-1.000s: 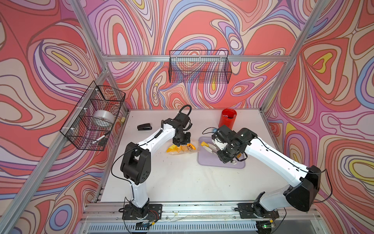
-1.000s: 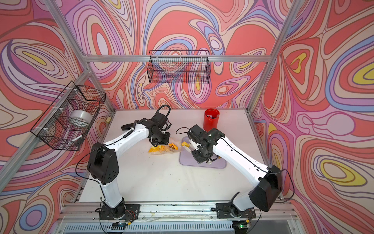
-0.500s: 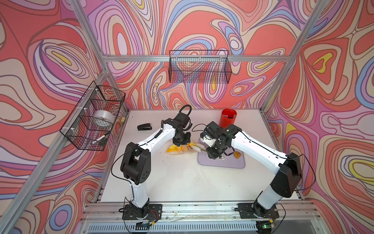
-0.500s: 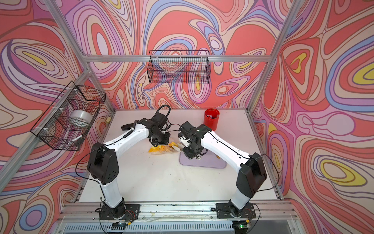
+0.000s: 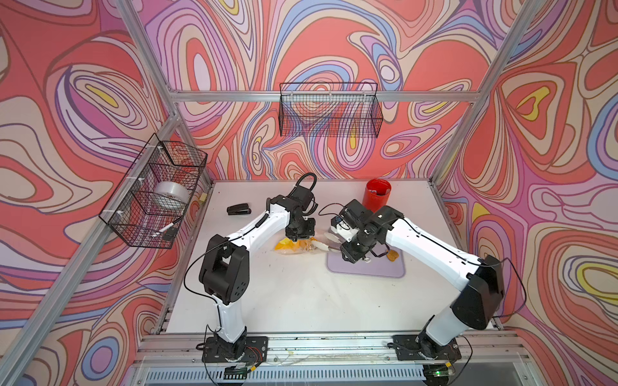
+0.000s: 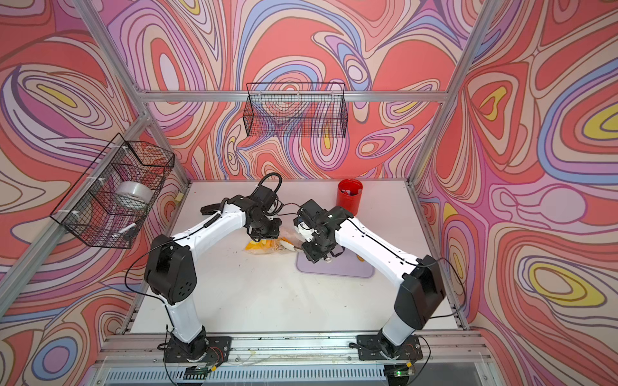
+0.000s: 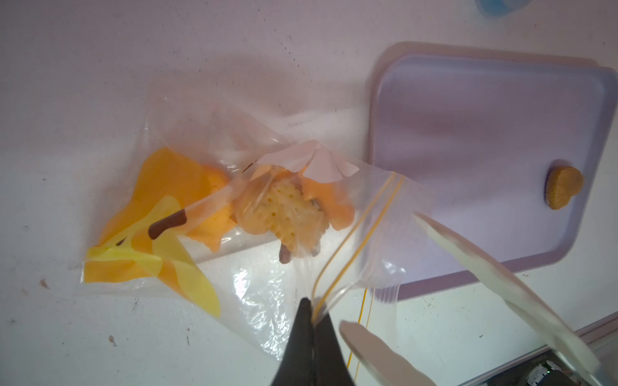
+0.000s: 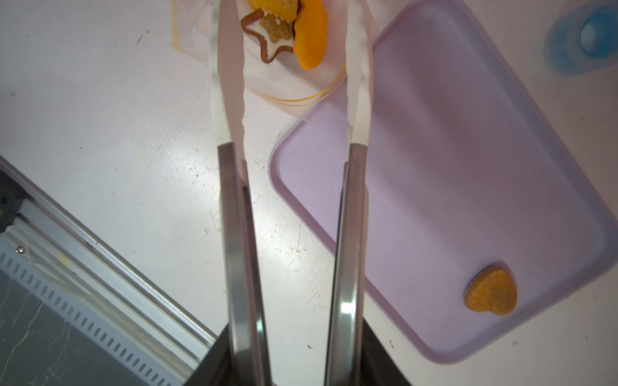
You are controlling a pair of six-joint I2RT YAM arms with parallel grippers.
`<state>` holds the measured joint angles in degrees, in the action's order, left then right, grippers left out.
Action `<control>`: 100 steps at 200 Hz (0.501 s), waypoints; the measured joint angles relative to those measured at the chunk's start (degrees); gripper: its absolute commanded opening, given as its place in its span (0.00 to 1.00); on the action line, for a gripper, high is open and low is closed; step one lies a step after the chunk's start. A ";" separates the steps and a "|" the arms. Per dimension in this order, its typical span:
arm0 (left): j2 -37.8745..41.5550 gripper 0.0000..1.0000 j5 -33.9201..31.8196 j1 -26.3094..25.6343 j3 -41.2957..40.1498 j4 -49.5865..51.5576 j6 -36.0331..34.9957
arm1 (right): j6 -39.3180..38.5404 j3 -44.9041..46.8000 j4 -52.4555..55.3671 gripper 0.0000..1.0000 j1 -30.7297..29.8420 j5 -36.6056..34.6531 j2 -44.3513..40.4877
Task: Put the cookies into a resealable bag to prevent moisture
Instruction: Place the cookie in the ziploc bag.
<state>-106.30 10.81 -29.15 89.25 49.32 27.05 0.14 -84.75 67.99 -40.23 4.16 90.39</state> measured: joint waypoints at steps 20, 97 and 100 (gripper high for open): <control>-0.02 0.00 -0.17 0.00 0.00 0.00 -0.02 | 1.38 1.20 1.97 0.46 1.49 0.37 -5.90; -0.02 0.00 -0.35 0.00 -0.04 -0.04 -0.02 | 13.99 7.39 8.72 0.46 22.45 -9.64 -10.93; -0.02 0.00 -0.35 0.02 -0.09 -0.04 -0.02 | 14.45 7.72 8.96 0.46 22.71 -10.08 -10.73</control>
<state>-106.32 10.46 -29.12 89.17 49.28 27.03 14.59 -77.03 76.95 -17.52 -5.91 79.66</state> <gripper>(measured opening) 0.051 0.458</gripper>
